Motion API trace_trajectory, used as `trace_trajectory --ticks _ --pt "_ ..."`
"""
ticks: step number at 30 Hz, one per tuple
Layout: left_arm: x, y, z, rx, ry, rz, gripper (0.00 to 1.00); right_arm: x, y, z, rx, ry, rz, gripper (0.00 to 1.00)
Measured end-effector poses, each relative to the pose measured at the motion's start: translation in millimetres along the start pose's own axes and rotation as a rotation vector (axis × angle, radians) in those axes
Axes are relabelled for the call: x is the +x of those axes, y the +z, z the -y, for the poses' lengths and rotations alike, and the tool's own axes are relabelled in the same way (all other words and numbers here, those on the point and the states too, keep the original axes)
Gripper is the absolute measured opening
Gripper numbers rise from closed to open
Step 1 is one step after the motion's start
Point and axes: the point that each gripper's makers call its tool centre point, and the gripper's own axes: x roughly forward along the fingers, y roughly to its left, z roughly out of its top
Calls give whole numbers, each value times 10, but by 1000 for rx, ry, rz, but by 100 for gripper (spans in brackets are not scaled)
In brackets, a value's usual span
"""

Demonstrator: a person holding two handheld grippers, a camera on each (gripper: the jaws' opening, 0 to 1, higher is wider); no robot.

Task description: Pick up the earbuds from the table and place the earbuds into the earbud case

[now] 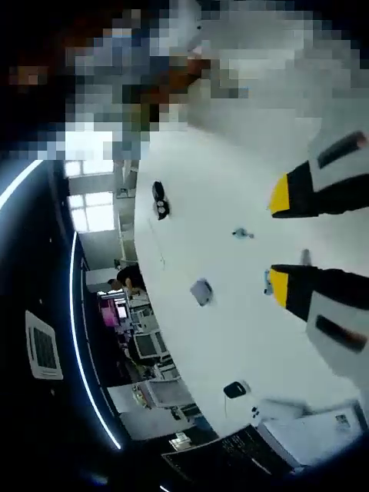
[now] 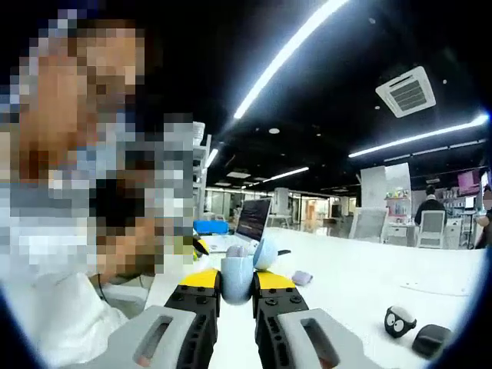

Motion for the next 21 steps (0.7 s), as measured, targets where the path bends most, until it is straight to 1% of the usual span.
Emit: trace_trajectory --ticks 1,2,3,4,5,6,7,8,10,11,12,14,15,17,18,19,21 --pt "-1 -60 -33 10 4 -10 26 -2 -2 6 3 -1 1 15" --pt "3 -89 -61 8 3 -5 27 -4 -3 8 5 0 2 15" --pt "1 -106 -87 10 5 -4 27 -6 -4 9 6 -1 2 15" --pt "6 -113 -129 28 14 8 27 -9 -8 12 6 -1 1 15" --pt "25 -110 -130 89 -8 27 28 -12 -14 16 6 -1 0 15" --pt "56 -118 -83 147 -67 54 29 -14 -20 25 8 0 0 15" --pt "69 -158 -79 119 -98 46 29 -14 -27 32 11 1 -1 15" --pt "79 -185 -84 121 -125 42 30 -10 -36 35 13 2 -3 15" --pt "87 -185 -122 182 -182 73 29 -7 -42 38 19 5 -1 15" --pt "92 -180 -131 190 -200 86 28 -5 -43 34 24 9 1 15" --pt "91 -174 -157 182 -211 92 28 -3 -45 31 25 10 2 15" --pt "90 -129 -166 209 -252 124 27 4 -55 25 29 15 -1 15" --pt "86 -133 -147 201 -283 124 27 9 -58 23 29 16 -1 15" --pt "96 -113 -158 201 -306 137 27 18 -62 15 32 21 0 15" --pt "104 -115 -144 201 -333 139 27 23 -62 11 33 23 1 15" --pt "114 -123 -145 202 -343 134 26 26 -63 7 35 25 2 15" --pt "171 -141 -155 177 -382 135 25 28 -62 -1 40 31 5 15"
